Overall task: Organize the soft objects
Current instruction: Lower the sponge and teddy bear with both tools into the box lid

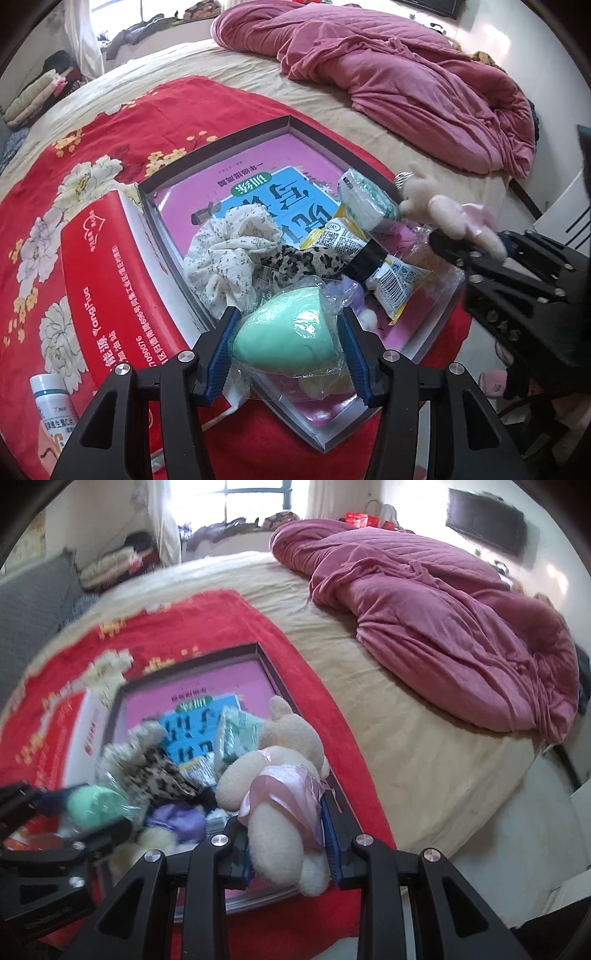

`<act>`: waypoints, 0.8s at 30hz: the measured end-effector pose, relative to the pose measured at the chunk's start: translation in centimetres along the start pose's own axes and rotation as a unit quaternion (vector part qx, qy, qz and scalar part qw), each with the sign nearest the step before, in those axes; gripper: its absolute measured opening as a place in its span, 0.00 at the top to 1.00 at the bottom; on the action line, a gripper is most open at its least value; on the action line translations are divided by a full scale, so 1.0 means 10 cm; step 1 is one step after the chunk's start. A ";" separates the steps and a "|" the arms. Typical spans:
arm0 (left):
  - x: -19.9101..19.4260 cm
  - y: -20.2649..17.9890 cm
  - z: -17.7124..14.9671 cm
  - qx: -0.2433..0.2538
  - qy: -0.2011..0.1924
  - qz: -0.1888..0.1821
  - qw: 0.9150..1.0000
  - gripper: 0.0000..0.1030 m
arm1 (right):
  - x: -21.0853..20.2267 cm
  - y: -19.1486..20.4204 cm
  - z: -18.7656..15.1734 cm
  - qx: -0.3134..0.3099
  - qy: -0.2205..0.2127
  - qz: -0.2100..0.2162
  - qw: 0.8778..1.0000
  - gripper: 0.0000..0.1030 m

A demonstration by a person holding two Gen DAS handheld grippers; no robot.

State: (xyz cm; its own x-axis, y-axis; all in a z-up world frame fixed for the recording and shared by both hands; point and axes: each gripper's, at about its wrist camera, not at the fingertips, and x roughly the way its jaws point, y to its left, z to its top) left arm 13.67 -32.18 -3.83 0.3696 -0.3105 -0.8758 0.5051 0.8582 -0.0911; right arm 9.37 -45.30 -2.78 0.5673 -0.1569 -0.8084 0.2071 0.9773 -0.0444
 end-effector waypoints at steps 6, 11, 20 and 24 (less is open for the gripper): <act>0.04 0.00 0.01 0.003 -0.001 0.000 1.000 0.46 | 0.15 0.10 0.00 -0.019 0.001 -0.005 1.000 0.69; 0.06 0.00 0.02 0.003 0.000 -0.001 1.000 0.46 | 0.17 0.06 0.02 -0.012 -0.004 0.018 1.000 0.69; 0.07 0.00 0.03 0.001 -0.001 -0.005 1.000 0.46 | 0.13 0.07 0.06 0.002 -0.012 0.059 0.998 0.60; 0.06 0.01 0.03 -0.001 0.000 -0.004 1.000 0.46 | 0.09 0.06 0.06 0.009 -0.013 0.073 0.997 0.52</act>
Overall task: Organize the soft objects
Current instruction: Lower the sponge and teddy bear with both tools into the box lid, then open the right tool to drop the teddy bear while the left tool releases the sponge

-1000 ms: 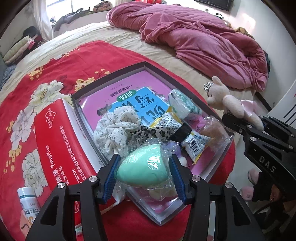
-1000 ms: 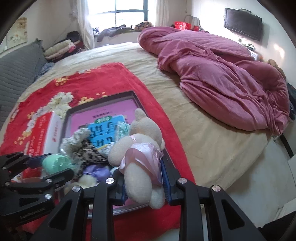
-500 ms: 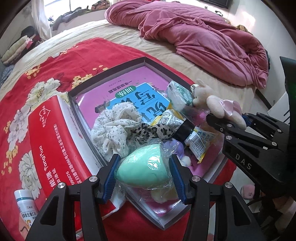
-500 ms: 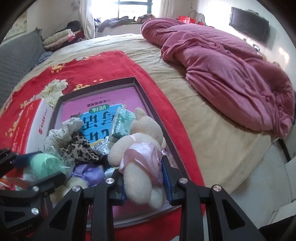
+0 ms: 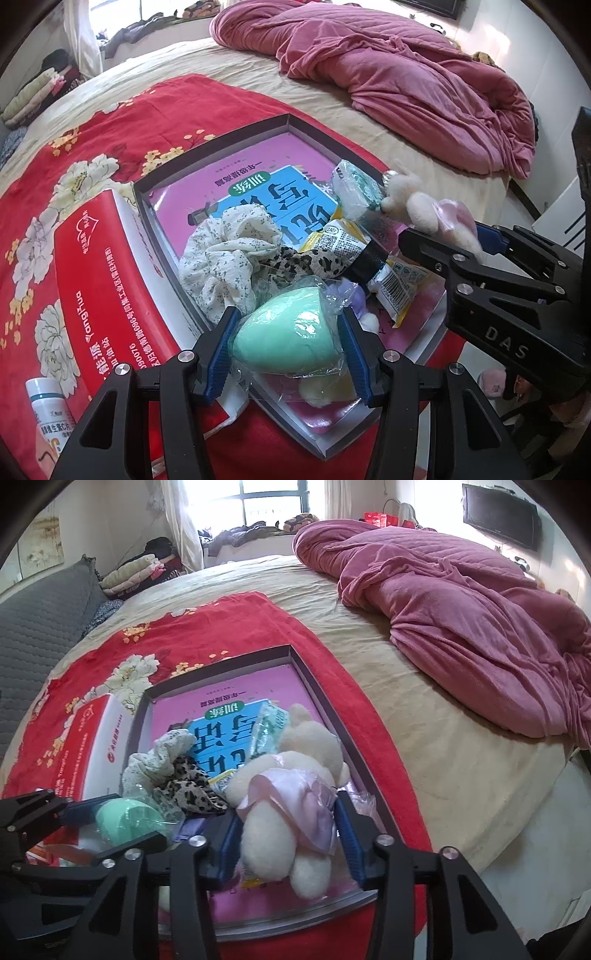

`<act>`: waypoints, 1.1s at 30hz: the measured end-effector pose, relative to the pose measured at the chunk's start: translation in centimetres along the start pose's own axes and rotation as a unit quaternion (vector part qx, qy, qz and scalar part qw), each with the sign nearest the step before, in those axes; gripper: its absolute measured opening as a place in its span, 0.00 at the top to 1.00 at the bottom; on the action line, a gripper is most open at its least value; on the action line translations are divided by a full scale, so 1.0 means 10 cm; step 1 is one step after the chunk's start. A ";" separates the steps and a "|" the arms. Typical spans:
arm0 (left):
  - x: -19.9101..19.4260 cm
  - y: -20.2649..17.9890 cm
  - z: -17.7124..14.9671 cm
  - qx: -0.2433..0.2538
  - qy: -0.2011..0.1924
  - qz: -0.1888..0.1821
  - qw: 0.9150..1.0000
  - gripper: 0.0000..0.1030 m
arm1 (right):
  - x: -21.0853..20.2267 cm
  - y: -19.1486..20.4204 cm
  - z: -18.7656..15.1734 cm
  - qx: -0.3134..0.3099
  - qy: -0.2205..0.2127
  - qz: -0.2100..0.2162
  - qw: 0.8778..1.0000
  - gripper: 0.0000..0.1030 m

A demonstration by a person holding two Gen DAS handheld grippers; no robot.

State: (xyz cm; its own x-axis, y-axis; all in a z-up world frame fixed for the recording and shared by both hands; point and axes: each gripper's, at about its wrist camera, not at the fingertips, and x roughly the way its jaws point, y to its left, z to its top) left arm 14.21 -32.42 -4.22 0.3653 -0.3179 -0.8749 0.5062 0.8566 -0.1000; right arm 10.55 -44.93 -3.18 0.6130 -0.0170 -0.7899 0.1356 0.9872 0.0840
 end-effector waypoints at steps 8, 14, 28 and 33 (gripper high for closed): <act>-0.03 0.02 0.04 -0.005 -0.005 -0.005 1.000 0.46 | -0.06 0.02 0.00 0.000 -0.003 0.007 1.000 0.51; -0.04 0.07 0.06 -0.011 -0.005 -0.003 1.000 0.46 | -0.09 0.00 0.03 0.022 -0.005 0.043 0.999 0.51; 0.01 0.09 0.08 -0.014 -0.002 -0.005 1.000 0.46 | -0.12 0.07 0.11 0.004 -0.015 0.060 0.998 0.48; 0.01 0.07 0.09 -0.013 -0.002 -0.005 1.000 0.46 | -0.12 -0.02 0.05 0.018 -0.011 0.061 0.998 0.45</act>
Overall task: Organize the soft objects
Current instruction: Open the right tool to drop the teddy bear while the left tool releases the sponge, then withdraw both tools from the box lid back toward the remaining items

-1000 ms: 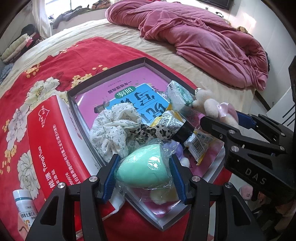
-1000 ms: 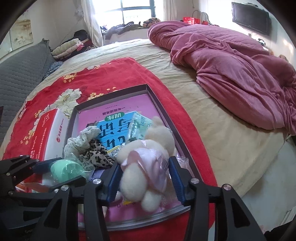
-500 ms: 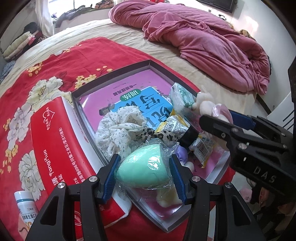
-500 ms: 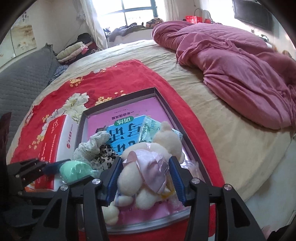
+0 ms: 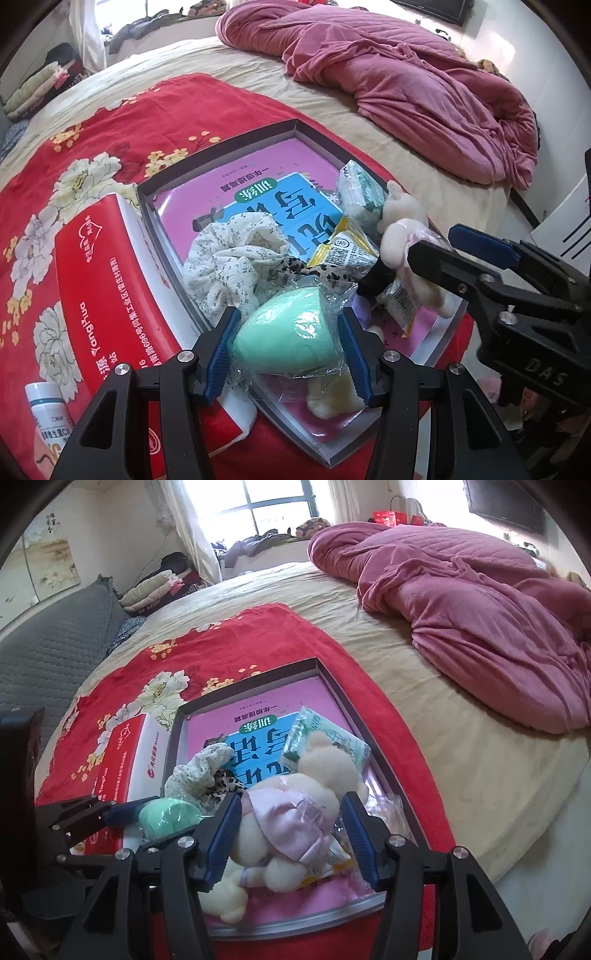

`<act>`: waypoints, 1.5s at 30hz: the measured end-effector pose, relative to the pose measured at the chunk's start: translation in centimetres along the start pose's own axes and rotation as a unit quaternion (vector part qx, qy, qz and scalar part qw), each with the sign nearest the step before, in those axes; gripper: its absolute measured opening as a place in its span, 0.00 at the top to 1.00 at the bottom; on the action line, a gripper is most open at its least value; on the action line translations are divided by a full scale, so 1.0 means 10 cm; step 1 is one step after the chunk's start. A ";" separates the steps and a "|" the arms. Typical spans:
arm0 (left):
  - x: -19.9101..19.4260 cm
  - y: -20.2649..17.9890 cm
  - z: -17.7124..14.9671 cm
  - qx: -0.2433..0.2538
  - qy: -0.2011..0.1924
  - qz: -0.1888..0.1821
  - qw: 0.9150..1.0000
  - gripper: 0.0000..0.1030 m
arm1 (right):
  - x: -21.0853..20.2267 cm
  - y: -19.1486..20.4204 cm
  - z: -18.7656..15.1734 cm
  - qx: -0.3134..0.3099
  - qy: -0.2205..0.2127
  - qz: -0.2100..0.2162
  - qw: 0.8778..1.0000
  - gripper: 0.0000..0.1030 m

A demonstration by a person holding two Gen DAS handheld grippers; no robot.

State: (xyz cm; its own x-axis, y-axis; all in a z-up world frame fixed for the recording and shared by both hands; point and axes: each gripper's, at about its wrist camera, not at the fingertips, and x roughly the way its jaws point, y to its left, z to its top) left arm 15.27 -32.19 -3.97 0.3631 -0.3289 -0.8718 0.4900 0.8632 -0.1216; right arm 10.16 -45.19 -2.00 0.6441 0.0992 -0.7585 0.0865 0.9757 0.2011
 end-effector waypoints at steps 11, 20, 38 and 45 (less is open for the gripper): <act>0.03 0.00 0.01 0.009 0.000 0.006 1.000 0.45 | 0.27 0.02 0.03 -0.011 0.032 -0.038 0.999 0.40; 0.06 -0.02 0.03 0.009 0.004 0.002 1.000 0.44 | 0.01 -0.03 0.08 -0.008 0.003 -0.037 0.999 0.40; 0.03 0.02 0.12 0.001 -0.001 0.022 1.000 0.34 | -0.08 -0.14 0.10 -0.002 0.011 -0.059 0.998 0.40; -0.06 0.03 0.11 0.001 -0.009 0.014 1.000 0.28 | -0.11 -0.11 0.10 0.000 0.009 -0.061 0.998 0.40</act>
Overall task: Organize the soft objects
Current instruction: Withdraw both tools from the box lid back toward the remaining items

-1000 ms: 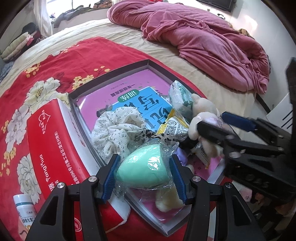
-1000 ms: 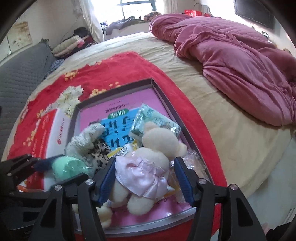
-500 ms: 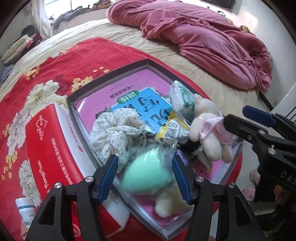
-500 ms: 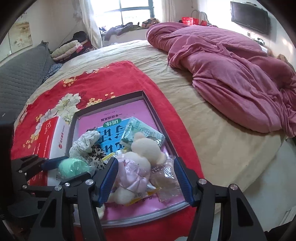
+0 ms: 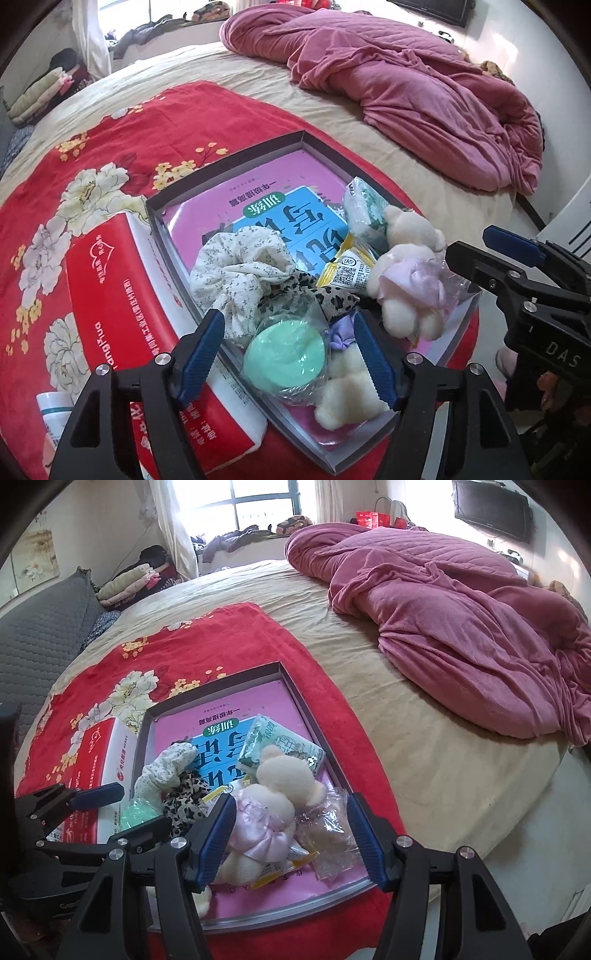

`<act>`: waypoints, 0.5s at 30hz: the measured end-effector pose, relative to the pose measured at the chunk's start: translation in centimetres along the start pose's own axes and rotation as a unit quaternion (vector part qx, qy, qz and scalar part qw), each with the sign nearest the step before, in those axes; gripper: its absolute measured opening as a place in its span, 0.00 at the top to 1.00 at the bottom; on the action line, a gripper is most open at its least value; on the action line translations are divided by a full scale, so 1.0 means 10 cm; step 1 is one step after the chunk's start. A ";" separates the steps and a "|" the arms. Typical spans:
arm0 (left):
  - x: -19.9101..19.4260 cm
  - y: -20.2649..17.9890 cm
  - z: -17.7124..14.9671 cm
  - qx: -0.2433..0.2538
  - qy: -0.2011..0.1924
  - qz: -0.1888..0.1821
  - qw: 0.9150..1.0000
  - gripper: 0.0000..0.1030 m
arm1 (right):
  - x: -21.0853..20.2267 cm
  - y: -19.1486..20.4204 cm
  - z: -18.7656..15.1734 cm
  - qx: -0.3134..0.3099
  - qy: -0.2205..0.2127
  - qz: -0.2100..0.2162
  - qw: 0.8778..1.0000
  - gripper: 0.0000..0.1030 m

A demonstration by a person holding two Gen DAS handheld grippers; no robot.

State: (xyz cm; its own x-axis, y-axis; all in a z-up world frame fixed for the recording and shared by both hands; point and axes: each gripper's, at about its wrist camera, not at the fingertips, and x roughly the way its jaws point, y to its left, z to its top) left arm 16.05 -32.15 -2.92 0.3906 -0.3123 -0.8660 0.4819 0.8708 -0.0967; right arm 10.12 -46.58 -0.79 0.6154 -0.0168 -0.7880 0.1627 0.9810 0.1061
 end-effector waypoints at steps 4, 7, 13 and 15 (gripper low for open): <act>-0.06 0.03 -0.02 -0.003 -0.005 0.001 1.000 0.28 | -0.01 0.01 -0.01 0.004 0.002 0.000 1.000 0.40; -0.11 0.05 -0.04 -0.003 -0.008 -0.002 1.000 0.27 | -0.02 0.04 -0.01 0.001 0.003 0.000 1.000 0.40; -0.26 0.08 -0.05 -0.005 -0.020 -0.005 1.000 0.27 | -0.11 0.10 0.02 -0.005 -0.006 -0.002 1.000 0.40; -0.32 0.10 -0.05 -0.008 -0.025 -0.006 1.000 0.27 | -0.15 0.13 0.03 -0.007 -0.008 -0.005 1.000 0.40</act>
State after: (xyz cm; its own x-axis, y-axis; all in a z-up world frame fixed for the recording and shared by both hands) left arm 14.88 -30.09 -0.47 0.4243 -0.3404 -0.8391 0.4736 0.8732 -0.1147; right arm 9.66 -45.37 0.72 0.6269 -0.0292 -0.7785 0.1575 0.9834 0.0900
